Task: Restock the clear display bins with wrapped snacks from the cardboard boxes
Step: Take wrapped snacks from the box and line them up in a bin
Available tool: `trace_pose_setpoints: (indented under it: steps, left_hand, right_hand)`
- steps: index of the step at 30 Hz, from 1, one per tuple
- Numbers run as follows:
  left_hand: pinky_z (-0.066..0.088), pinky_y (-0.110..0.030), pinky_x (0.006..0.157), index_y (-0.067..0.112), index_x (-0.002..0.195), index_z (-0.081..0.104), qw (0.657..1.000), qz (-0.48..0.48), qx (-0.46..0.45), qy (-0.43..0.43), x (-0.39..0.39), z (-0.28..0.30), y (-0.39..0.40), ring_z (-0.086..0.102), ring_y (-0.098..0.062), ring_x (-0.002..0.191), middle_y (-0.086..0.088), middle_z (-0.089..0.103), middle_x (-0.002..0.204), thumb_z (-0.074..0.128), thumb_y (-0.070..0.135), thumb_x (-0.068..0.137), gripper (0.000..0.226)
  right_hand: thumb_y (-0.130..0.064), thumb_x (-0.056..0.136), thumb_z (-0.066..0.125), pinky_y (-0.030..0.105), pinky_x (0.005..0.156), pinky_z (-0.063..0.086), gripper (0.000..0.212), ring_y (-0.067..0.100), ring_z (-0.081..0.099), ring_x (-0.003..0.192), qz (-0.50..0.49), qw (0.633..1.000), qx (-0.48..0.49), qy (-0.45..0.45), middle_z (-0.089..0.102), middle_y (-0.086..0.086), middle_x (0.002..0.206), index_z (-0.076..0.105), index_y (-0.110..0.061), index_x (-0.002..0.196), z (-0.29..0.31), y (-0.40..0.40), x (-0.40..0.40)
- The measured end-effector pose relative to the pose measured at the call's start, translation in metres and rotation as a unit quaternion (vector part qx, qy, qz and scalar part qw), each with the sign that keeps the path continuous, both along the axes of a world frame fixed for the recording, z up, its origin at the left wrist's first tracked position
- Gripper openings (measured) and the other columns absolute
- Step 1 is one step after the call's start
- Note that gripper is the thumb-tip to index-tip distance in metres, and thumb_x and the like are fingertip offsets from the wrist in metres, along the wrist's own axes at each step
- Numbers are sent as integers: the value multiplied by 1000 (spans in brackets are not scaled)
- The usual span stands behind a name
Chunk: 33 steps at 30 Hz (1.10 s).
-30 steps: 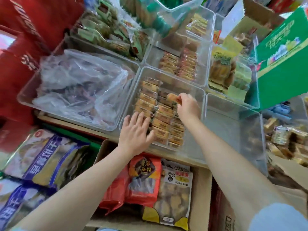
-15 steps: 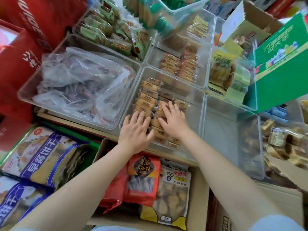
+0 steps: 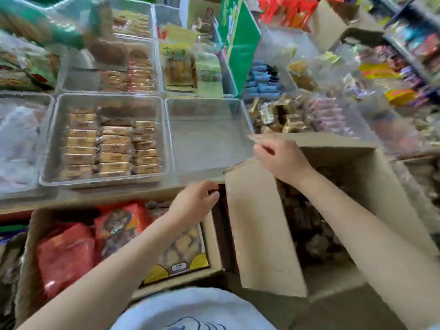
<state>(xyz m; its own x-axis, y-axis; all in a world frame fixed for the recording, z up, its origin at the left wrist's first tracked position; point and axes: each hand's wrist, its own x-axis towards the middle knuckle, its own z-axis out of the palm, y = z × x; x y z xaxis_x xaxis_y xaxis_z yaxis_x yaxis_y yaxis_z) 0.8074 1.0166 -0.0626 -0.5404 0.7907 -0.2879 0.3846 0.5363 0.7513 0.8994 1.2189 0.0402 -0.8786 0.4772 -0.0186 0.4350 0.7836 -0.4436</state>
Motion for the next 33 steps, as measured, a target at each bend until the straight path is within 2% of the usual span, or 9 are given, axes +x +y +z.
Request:
trace_pose_setpoints:
  steps: [4,9,12,17,21,23,27,30,33]
  left_hand:
    - [37,-29,107,26,146,43,991,18,102,-88,88,13,53,44,-11,129,4,44,142,61,47,96,58]
    - [19,-42,125,31,160,11,966,104,128,-198,133,13,93,18,-12,150,8,16,165,72,53,80,103]
    - [26,-52,121,35,159,14,954,145,142,-221,140,5,99,25,-14,148,10,21,163,62,57,70,103]
    - [31,-54,119,35,157,19,945,163,165,-230,144,6,101,30,-14,146,9,30,160,61,52,73,95]
    - [30,-53,120,34,158,18,944,168,163,-232,146,9,104,31,-13,145,10,30,160,60,53,74,96]
    - [30,-54,119,34,158,17,944,170,162,-231,148,9,105,31,-14,146,10,30,160,60,54,73,97]
    - [30,-53,120,36,158,17,942,174,166,-233,151,9,104,31,-14,146,12,30,160,60,53,73,96]
    - [31,-54,119,37,157,19,946,167,155,-233,148,13,103,32,-15,145,12,31,160,62,57,70,100]
    - [37,-51,116,36,154,28,954,170,123,-216,146,18,98,39,-13,140,11,40,155,63,65,63,102]
  right_hand:
    - [-31,99,52,39,62,39,42,22,50,64,-61,994,-50,-69,49,2,61,44,-13,62,-25,53,79]
    - [-36,99,55,30,69,44,25,20,60,83,69,948,-44,-307,62,0,87,62,-16,87,-84,83,120]
    - [-32,99,54,35,80,55,23,21,64,94,128,903,-60,-406,66,1,105,68,-17,110,-127,94,121]
    - [-18,99,55,28,82,45,24,22,61,106,221,860,-65,-455,65,0,116,65,-16,121,-184,91,131]
    - [-8,94,59,30,91,47,63,27,54,124,270,792,-53,-546,50,7,145,38,-20,152,-218,79,151]
    - [-16,91,68,33,97,46,71,29,52,128,271,798,-49,-536,47,10,148,34,-17,153,-234,76,160]
    - [-29,92,68,33,91,50,51,27,58,114,258,796,-40,-546,58,10,134,53,-13,139,-231,79,161]
    - [-35,86,72,33,84,54,55,20,61,101,188,828,-155,-504,62,6,124,55,-14,134,-198,102,141]
    - [-27,87,71,25,56,50,49,12,61,71,69,884,-299,-353,65,7,105,50,-16,130,-138,125,121]
